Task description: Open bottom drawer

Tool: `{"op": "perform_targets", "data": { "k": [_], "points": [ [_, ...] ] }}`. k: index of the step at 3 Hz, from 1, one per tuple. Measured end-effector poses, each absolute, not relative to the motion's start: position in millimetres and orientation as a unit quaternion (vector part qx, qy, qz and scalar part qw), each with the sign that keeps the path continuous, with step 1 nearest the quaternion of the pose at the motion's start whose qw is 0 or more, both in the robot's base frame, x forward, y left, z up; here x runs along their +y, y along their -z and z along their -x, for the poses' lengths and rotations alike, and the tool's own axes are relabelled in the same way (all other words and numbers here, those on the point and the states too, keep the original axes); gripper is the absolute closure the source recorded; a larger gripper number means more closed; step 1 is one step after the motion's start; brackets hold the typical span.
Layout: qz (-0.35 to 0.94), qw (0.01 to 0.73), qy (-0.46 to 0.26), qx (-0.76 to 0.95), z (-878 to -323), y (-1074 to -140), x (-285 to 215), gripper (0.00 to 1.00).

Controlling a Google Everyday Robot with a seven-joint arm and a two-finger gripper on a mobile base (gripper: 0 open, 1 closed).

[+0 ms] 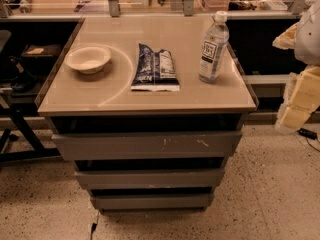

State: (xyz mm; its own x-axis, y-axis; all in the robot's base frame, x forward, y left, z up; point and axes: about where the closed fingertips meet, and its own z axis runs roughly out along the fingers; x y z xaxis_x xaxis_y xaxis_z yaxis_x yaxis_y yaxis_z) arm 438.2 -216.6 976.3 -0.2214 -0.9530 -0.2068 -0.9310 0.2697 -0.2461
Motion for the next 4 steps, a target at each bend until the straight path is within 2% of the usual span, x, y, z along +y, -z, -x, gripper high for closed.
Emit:
{"op": "perform_targets", "data": {
  "k": [2,4],
  "points": [
    [0.607,0.151,0.045,0.779,-432,-964,-212,0.0],
    [0.61,0.111,0.001,0.784,-407,-849,-177,0.0]
  ]
}}
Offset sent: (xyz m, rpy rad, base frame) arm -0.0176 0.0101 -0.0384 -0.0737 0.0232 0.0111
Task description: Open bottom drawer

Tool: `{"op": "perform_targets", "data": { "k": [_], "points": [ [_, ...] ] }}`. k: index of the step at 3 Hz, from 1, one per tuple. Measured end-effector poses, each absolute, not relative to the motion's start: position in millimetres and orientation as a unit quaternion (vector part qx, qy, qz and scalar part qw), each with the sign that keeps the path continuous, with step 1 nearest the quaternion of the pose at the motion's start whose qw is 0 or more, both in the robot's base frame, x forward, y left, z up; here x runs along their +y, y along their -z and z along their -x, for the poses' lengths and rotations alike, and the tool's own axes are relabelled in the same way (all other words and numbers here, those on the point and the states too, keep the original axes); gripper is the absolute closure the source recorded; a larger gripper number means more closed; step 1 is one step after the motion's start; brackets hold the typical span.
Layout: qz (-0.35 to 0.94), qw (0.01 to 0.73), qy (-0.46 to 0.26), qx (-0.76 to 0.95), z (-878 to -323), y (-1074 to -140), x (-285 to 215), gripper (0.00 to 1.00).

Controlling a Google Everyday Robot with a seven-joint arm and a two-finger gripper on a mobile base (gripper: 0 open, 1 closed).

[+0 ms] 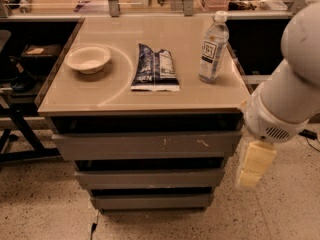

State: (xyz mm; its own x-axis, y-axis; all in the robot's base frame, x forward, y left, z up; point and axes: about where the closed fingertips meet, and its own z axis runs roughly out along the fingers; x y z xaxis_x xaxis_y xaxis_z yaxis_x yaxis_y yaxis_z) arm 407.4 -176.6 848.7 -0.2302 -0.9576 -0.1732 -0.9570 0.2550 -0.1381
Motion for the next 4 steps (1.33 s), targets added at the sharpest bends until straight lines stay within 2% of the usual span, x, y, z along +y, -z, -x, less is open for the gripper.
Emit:
{"op": "perform_targets", "data": {
  "k": [1,3,4],
  "points": [
    [0.589,0.083,-0.032,0.803,-405,-802,-167,0.0],
    [0.581,0.082,-0.063,0.808,-392,-778,-159,0.0],
    [0.575,0.075,-0.085,0.81,-377,-734,-140,0.0]
  ]
}}
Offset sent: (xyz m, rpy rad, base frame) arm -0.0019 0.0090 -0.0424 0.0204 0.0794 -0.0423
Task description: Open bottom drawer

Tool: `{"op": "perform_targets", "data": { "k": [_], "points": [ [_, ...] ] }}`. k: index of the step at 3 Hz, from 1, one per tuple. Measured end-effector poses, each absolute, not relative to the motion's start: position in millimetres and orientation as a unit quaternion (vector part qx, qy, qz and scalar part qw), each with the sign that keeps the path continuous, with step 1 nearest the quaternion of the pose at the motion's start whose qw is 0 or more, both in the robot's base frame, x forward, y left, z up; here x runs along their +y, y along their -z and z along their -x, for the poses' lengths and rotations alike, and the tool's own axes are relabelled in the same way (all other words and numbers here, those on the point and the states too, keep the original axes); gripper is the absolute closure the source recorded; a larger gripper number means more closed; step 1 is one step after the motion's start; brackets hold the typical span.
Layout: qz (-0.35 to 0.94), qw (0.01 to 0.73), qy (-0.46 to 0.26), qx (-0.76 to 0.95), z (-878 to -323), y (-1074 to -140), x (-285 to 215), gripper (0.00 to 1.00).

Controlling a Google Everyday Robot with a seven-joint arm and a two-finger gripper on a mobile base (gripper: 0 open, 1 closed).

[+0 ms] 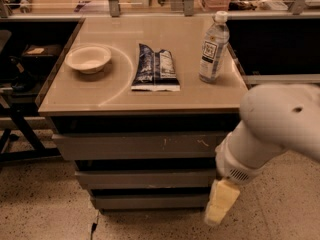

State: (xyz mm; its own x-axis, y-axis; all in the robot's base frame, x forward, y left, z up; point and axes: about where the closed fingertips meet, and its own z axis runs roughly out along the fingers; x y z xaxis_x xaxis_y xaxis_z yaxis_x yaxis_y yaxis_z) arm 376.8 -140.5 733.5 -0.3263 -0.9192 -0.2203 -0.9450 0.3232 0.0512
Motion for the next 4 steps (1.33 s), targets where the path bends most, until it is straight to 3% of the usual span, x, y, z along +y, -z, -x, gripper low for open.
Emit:
{"op": "perform_targets", "data": {
  "k": [2,4],
  "points": [
    [0.565,0.052,-0.146,0.811,-350,-568,-87,0.0],
    [0.561,0.056,-0.157,0.811,-349,-555,-84,0.0]
  ]
}}
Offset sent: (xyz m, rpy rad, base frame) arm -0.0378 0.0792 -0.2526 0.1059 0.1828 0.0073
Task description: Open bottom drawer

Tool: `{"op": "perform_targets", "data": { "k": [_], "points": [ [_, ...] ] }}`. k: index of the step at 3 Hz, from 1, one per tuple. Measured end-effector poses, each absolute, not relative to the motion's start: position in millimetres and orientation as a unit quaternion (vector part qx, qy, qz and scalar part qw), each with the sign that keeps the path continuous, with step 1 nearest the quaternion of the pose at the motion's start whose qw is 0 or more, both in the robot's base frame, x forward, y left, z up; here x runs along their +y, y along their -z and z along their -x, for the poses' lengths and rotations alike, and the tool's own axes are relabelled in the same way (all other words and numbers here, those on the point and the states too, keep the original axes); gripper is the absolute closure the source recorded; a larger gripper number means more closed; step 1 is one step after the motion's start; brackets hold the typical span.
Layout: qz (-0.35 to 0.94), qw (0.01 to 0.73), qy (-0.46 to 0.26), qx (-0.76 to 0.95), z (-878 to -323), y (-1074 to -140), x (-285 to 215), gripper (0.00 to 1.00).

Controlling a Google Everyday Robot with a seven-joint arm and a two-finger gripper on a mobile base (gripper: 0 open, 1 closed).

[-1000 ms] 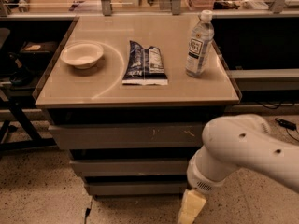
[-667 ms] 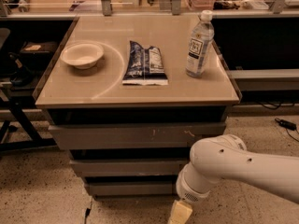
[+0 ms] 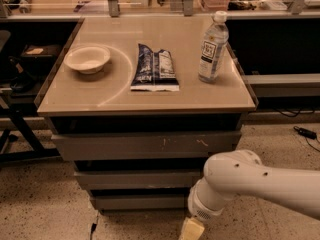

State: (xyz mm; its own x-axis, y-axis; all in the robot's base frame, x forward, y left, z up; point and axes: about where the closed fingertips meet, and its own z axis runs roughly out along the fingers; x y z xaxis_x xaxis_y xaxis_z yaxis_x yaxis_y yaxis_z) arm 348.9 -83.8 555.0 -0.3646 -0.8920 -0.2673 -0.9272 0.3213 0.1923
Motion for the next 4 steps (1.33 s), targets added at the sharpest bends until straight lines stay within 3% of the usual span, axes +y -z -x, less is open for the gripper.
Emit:
{"op": "perform_targets", "data": {
  "k": [2,4],
  "points": [
    [0.531,0.104,-0.229,0.809,-374,-434,-57,0.0],
    [0.499,0.101,-0.274,0.816,-389,-343,-44,0.0]
  ]
}}
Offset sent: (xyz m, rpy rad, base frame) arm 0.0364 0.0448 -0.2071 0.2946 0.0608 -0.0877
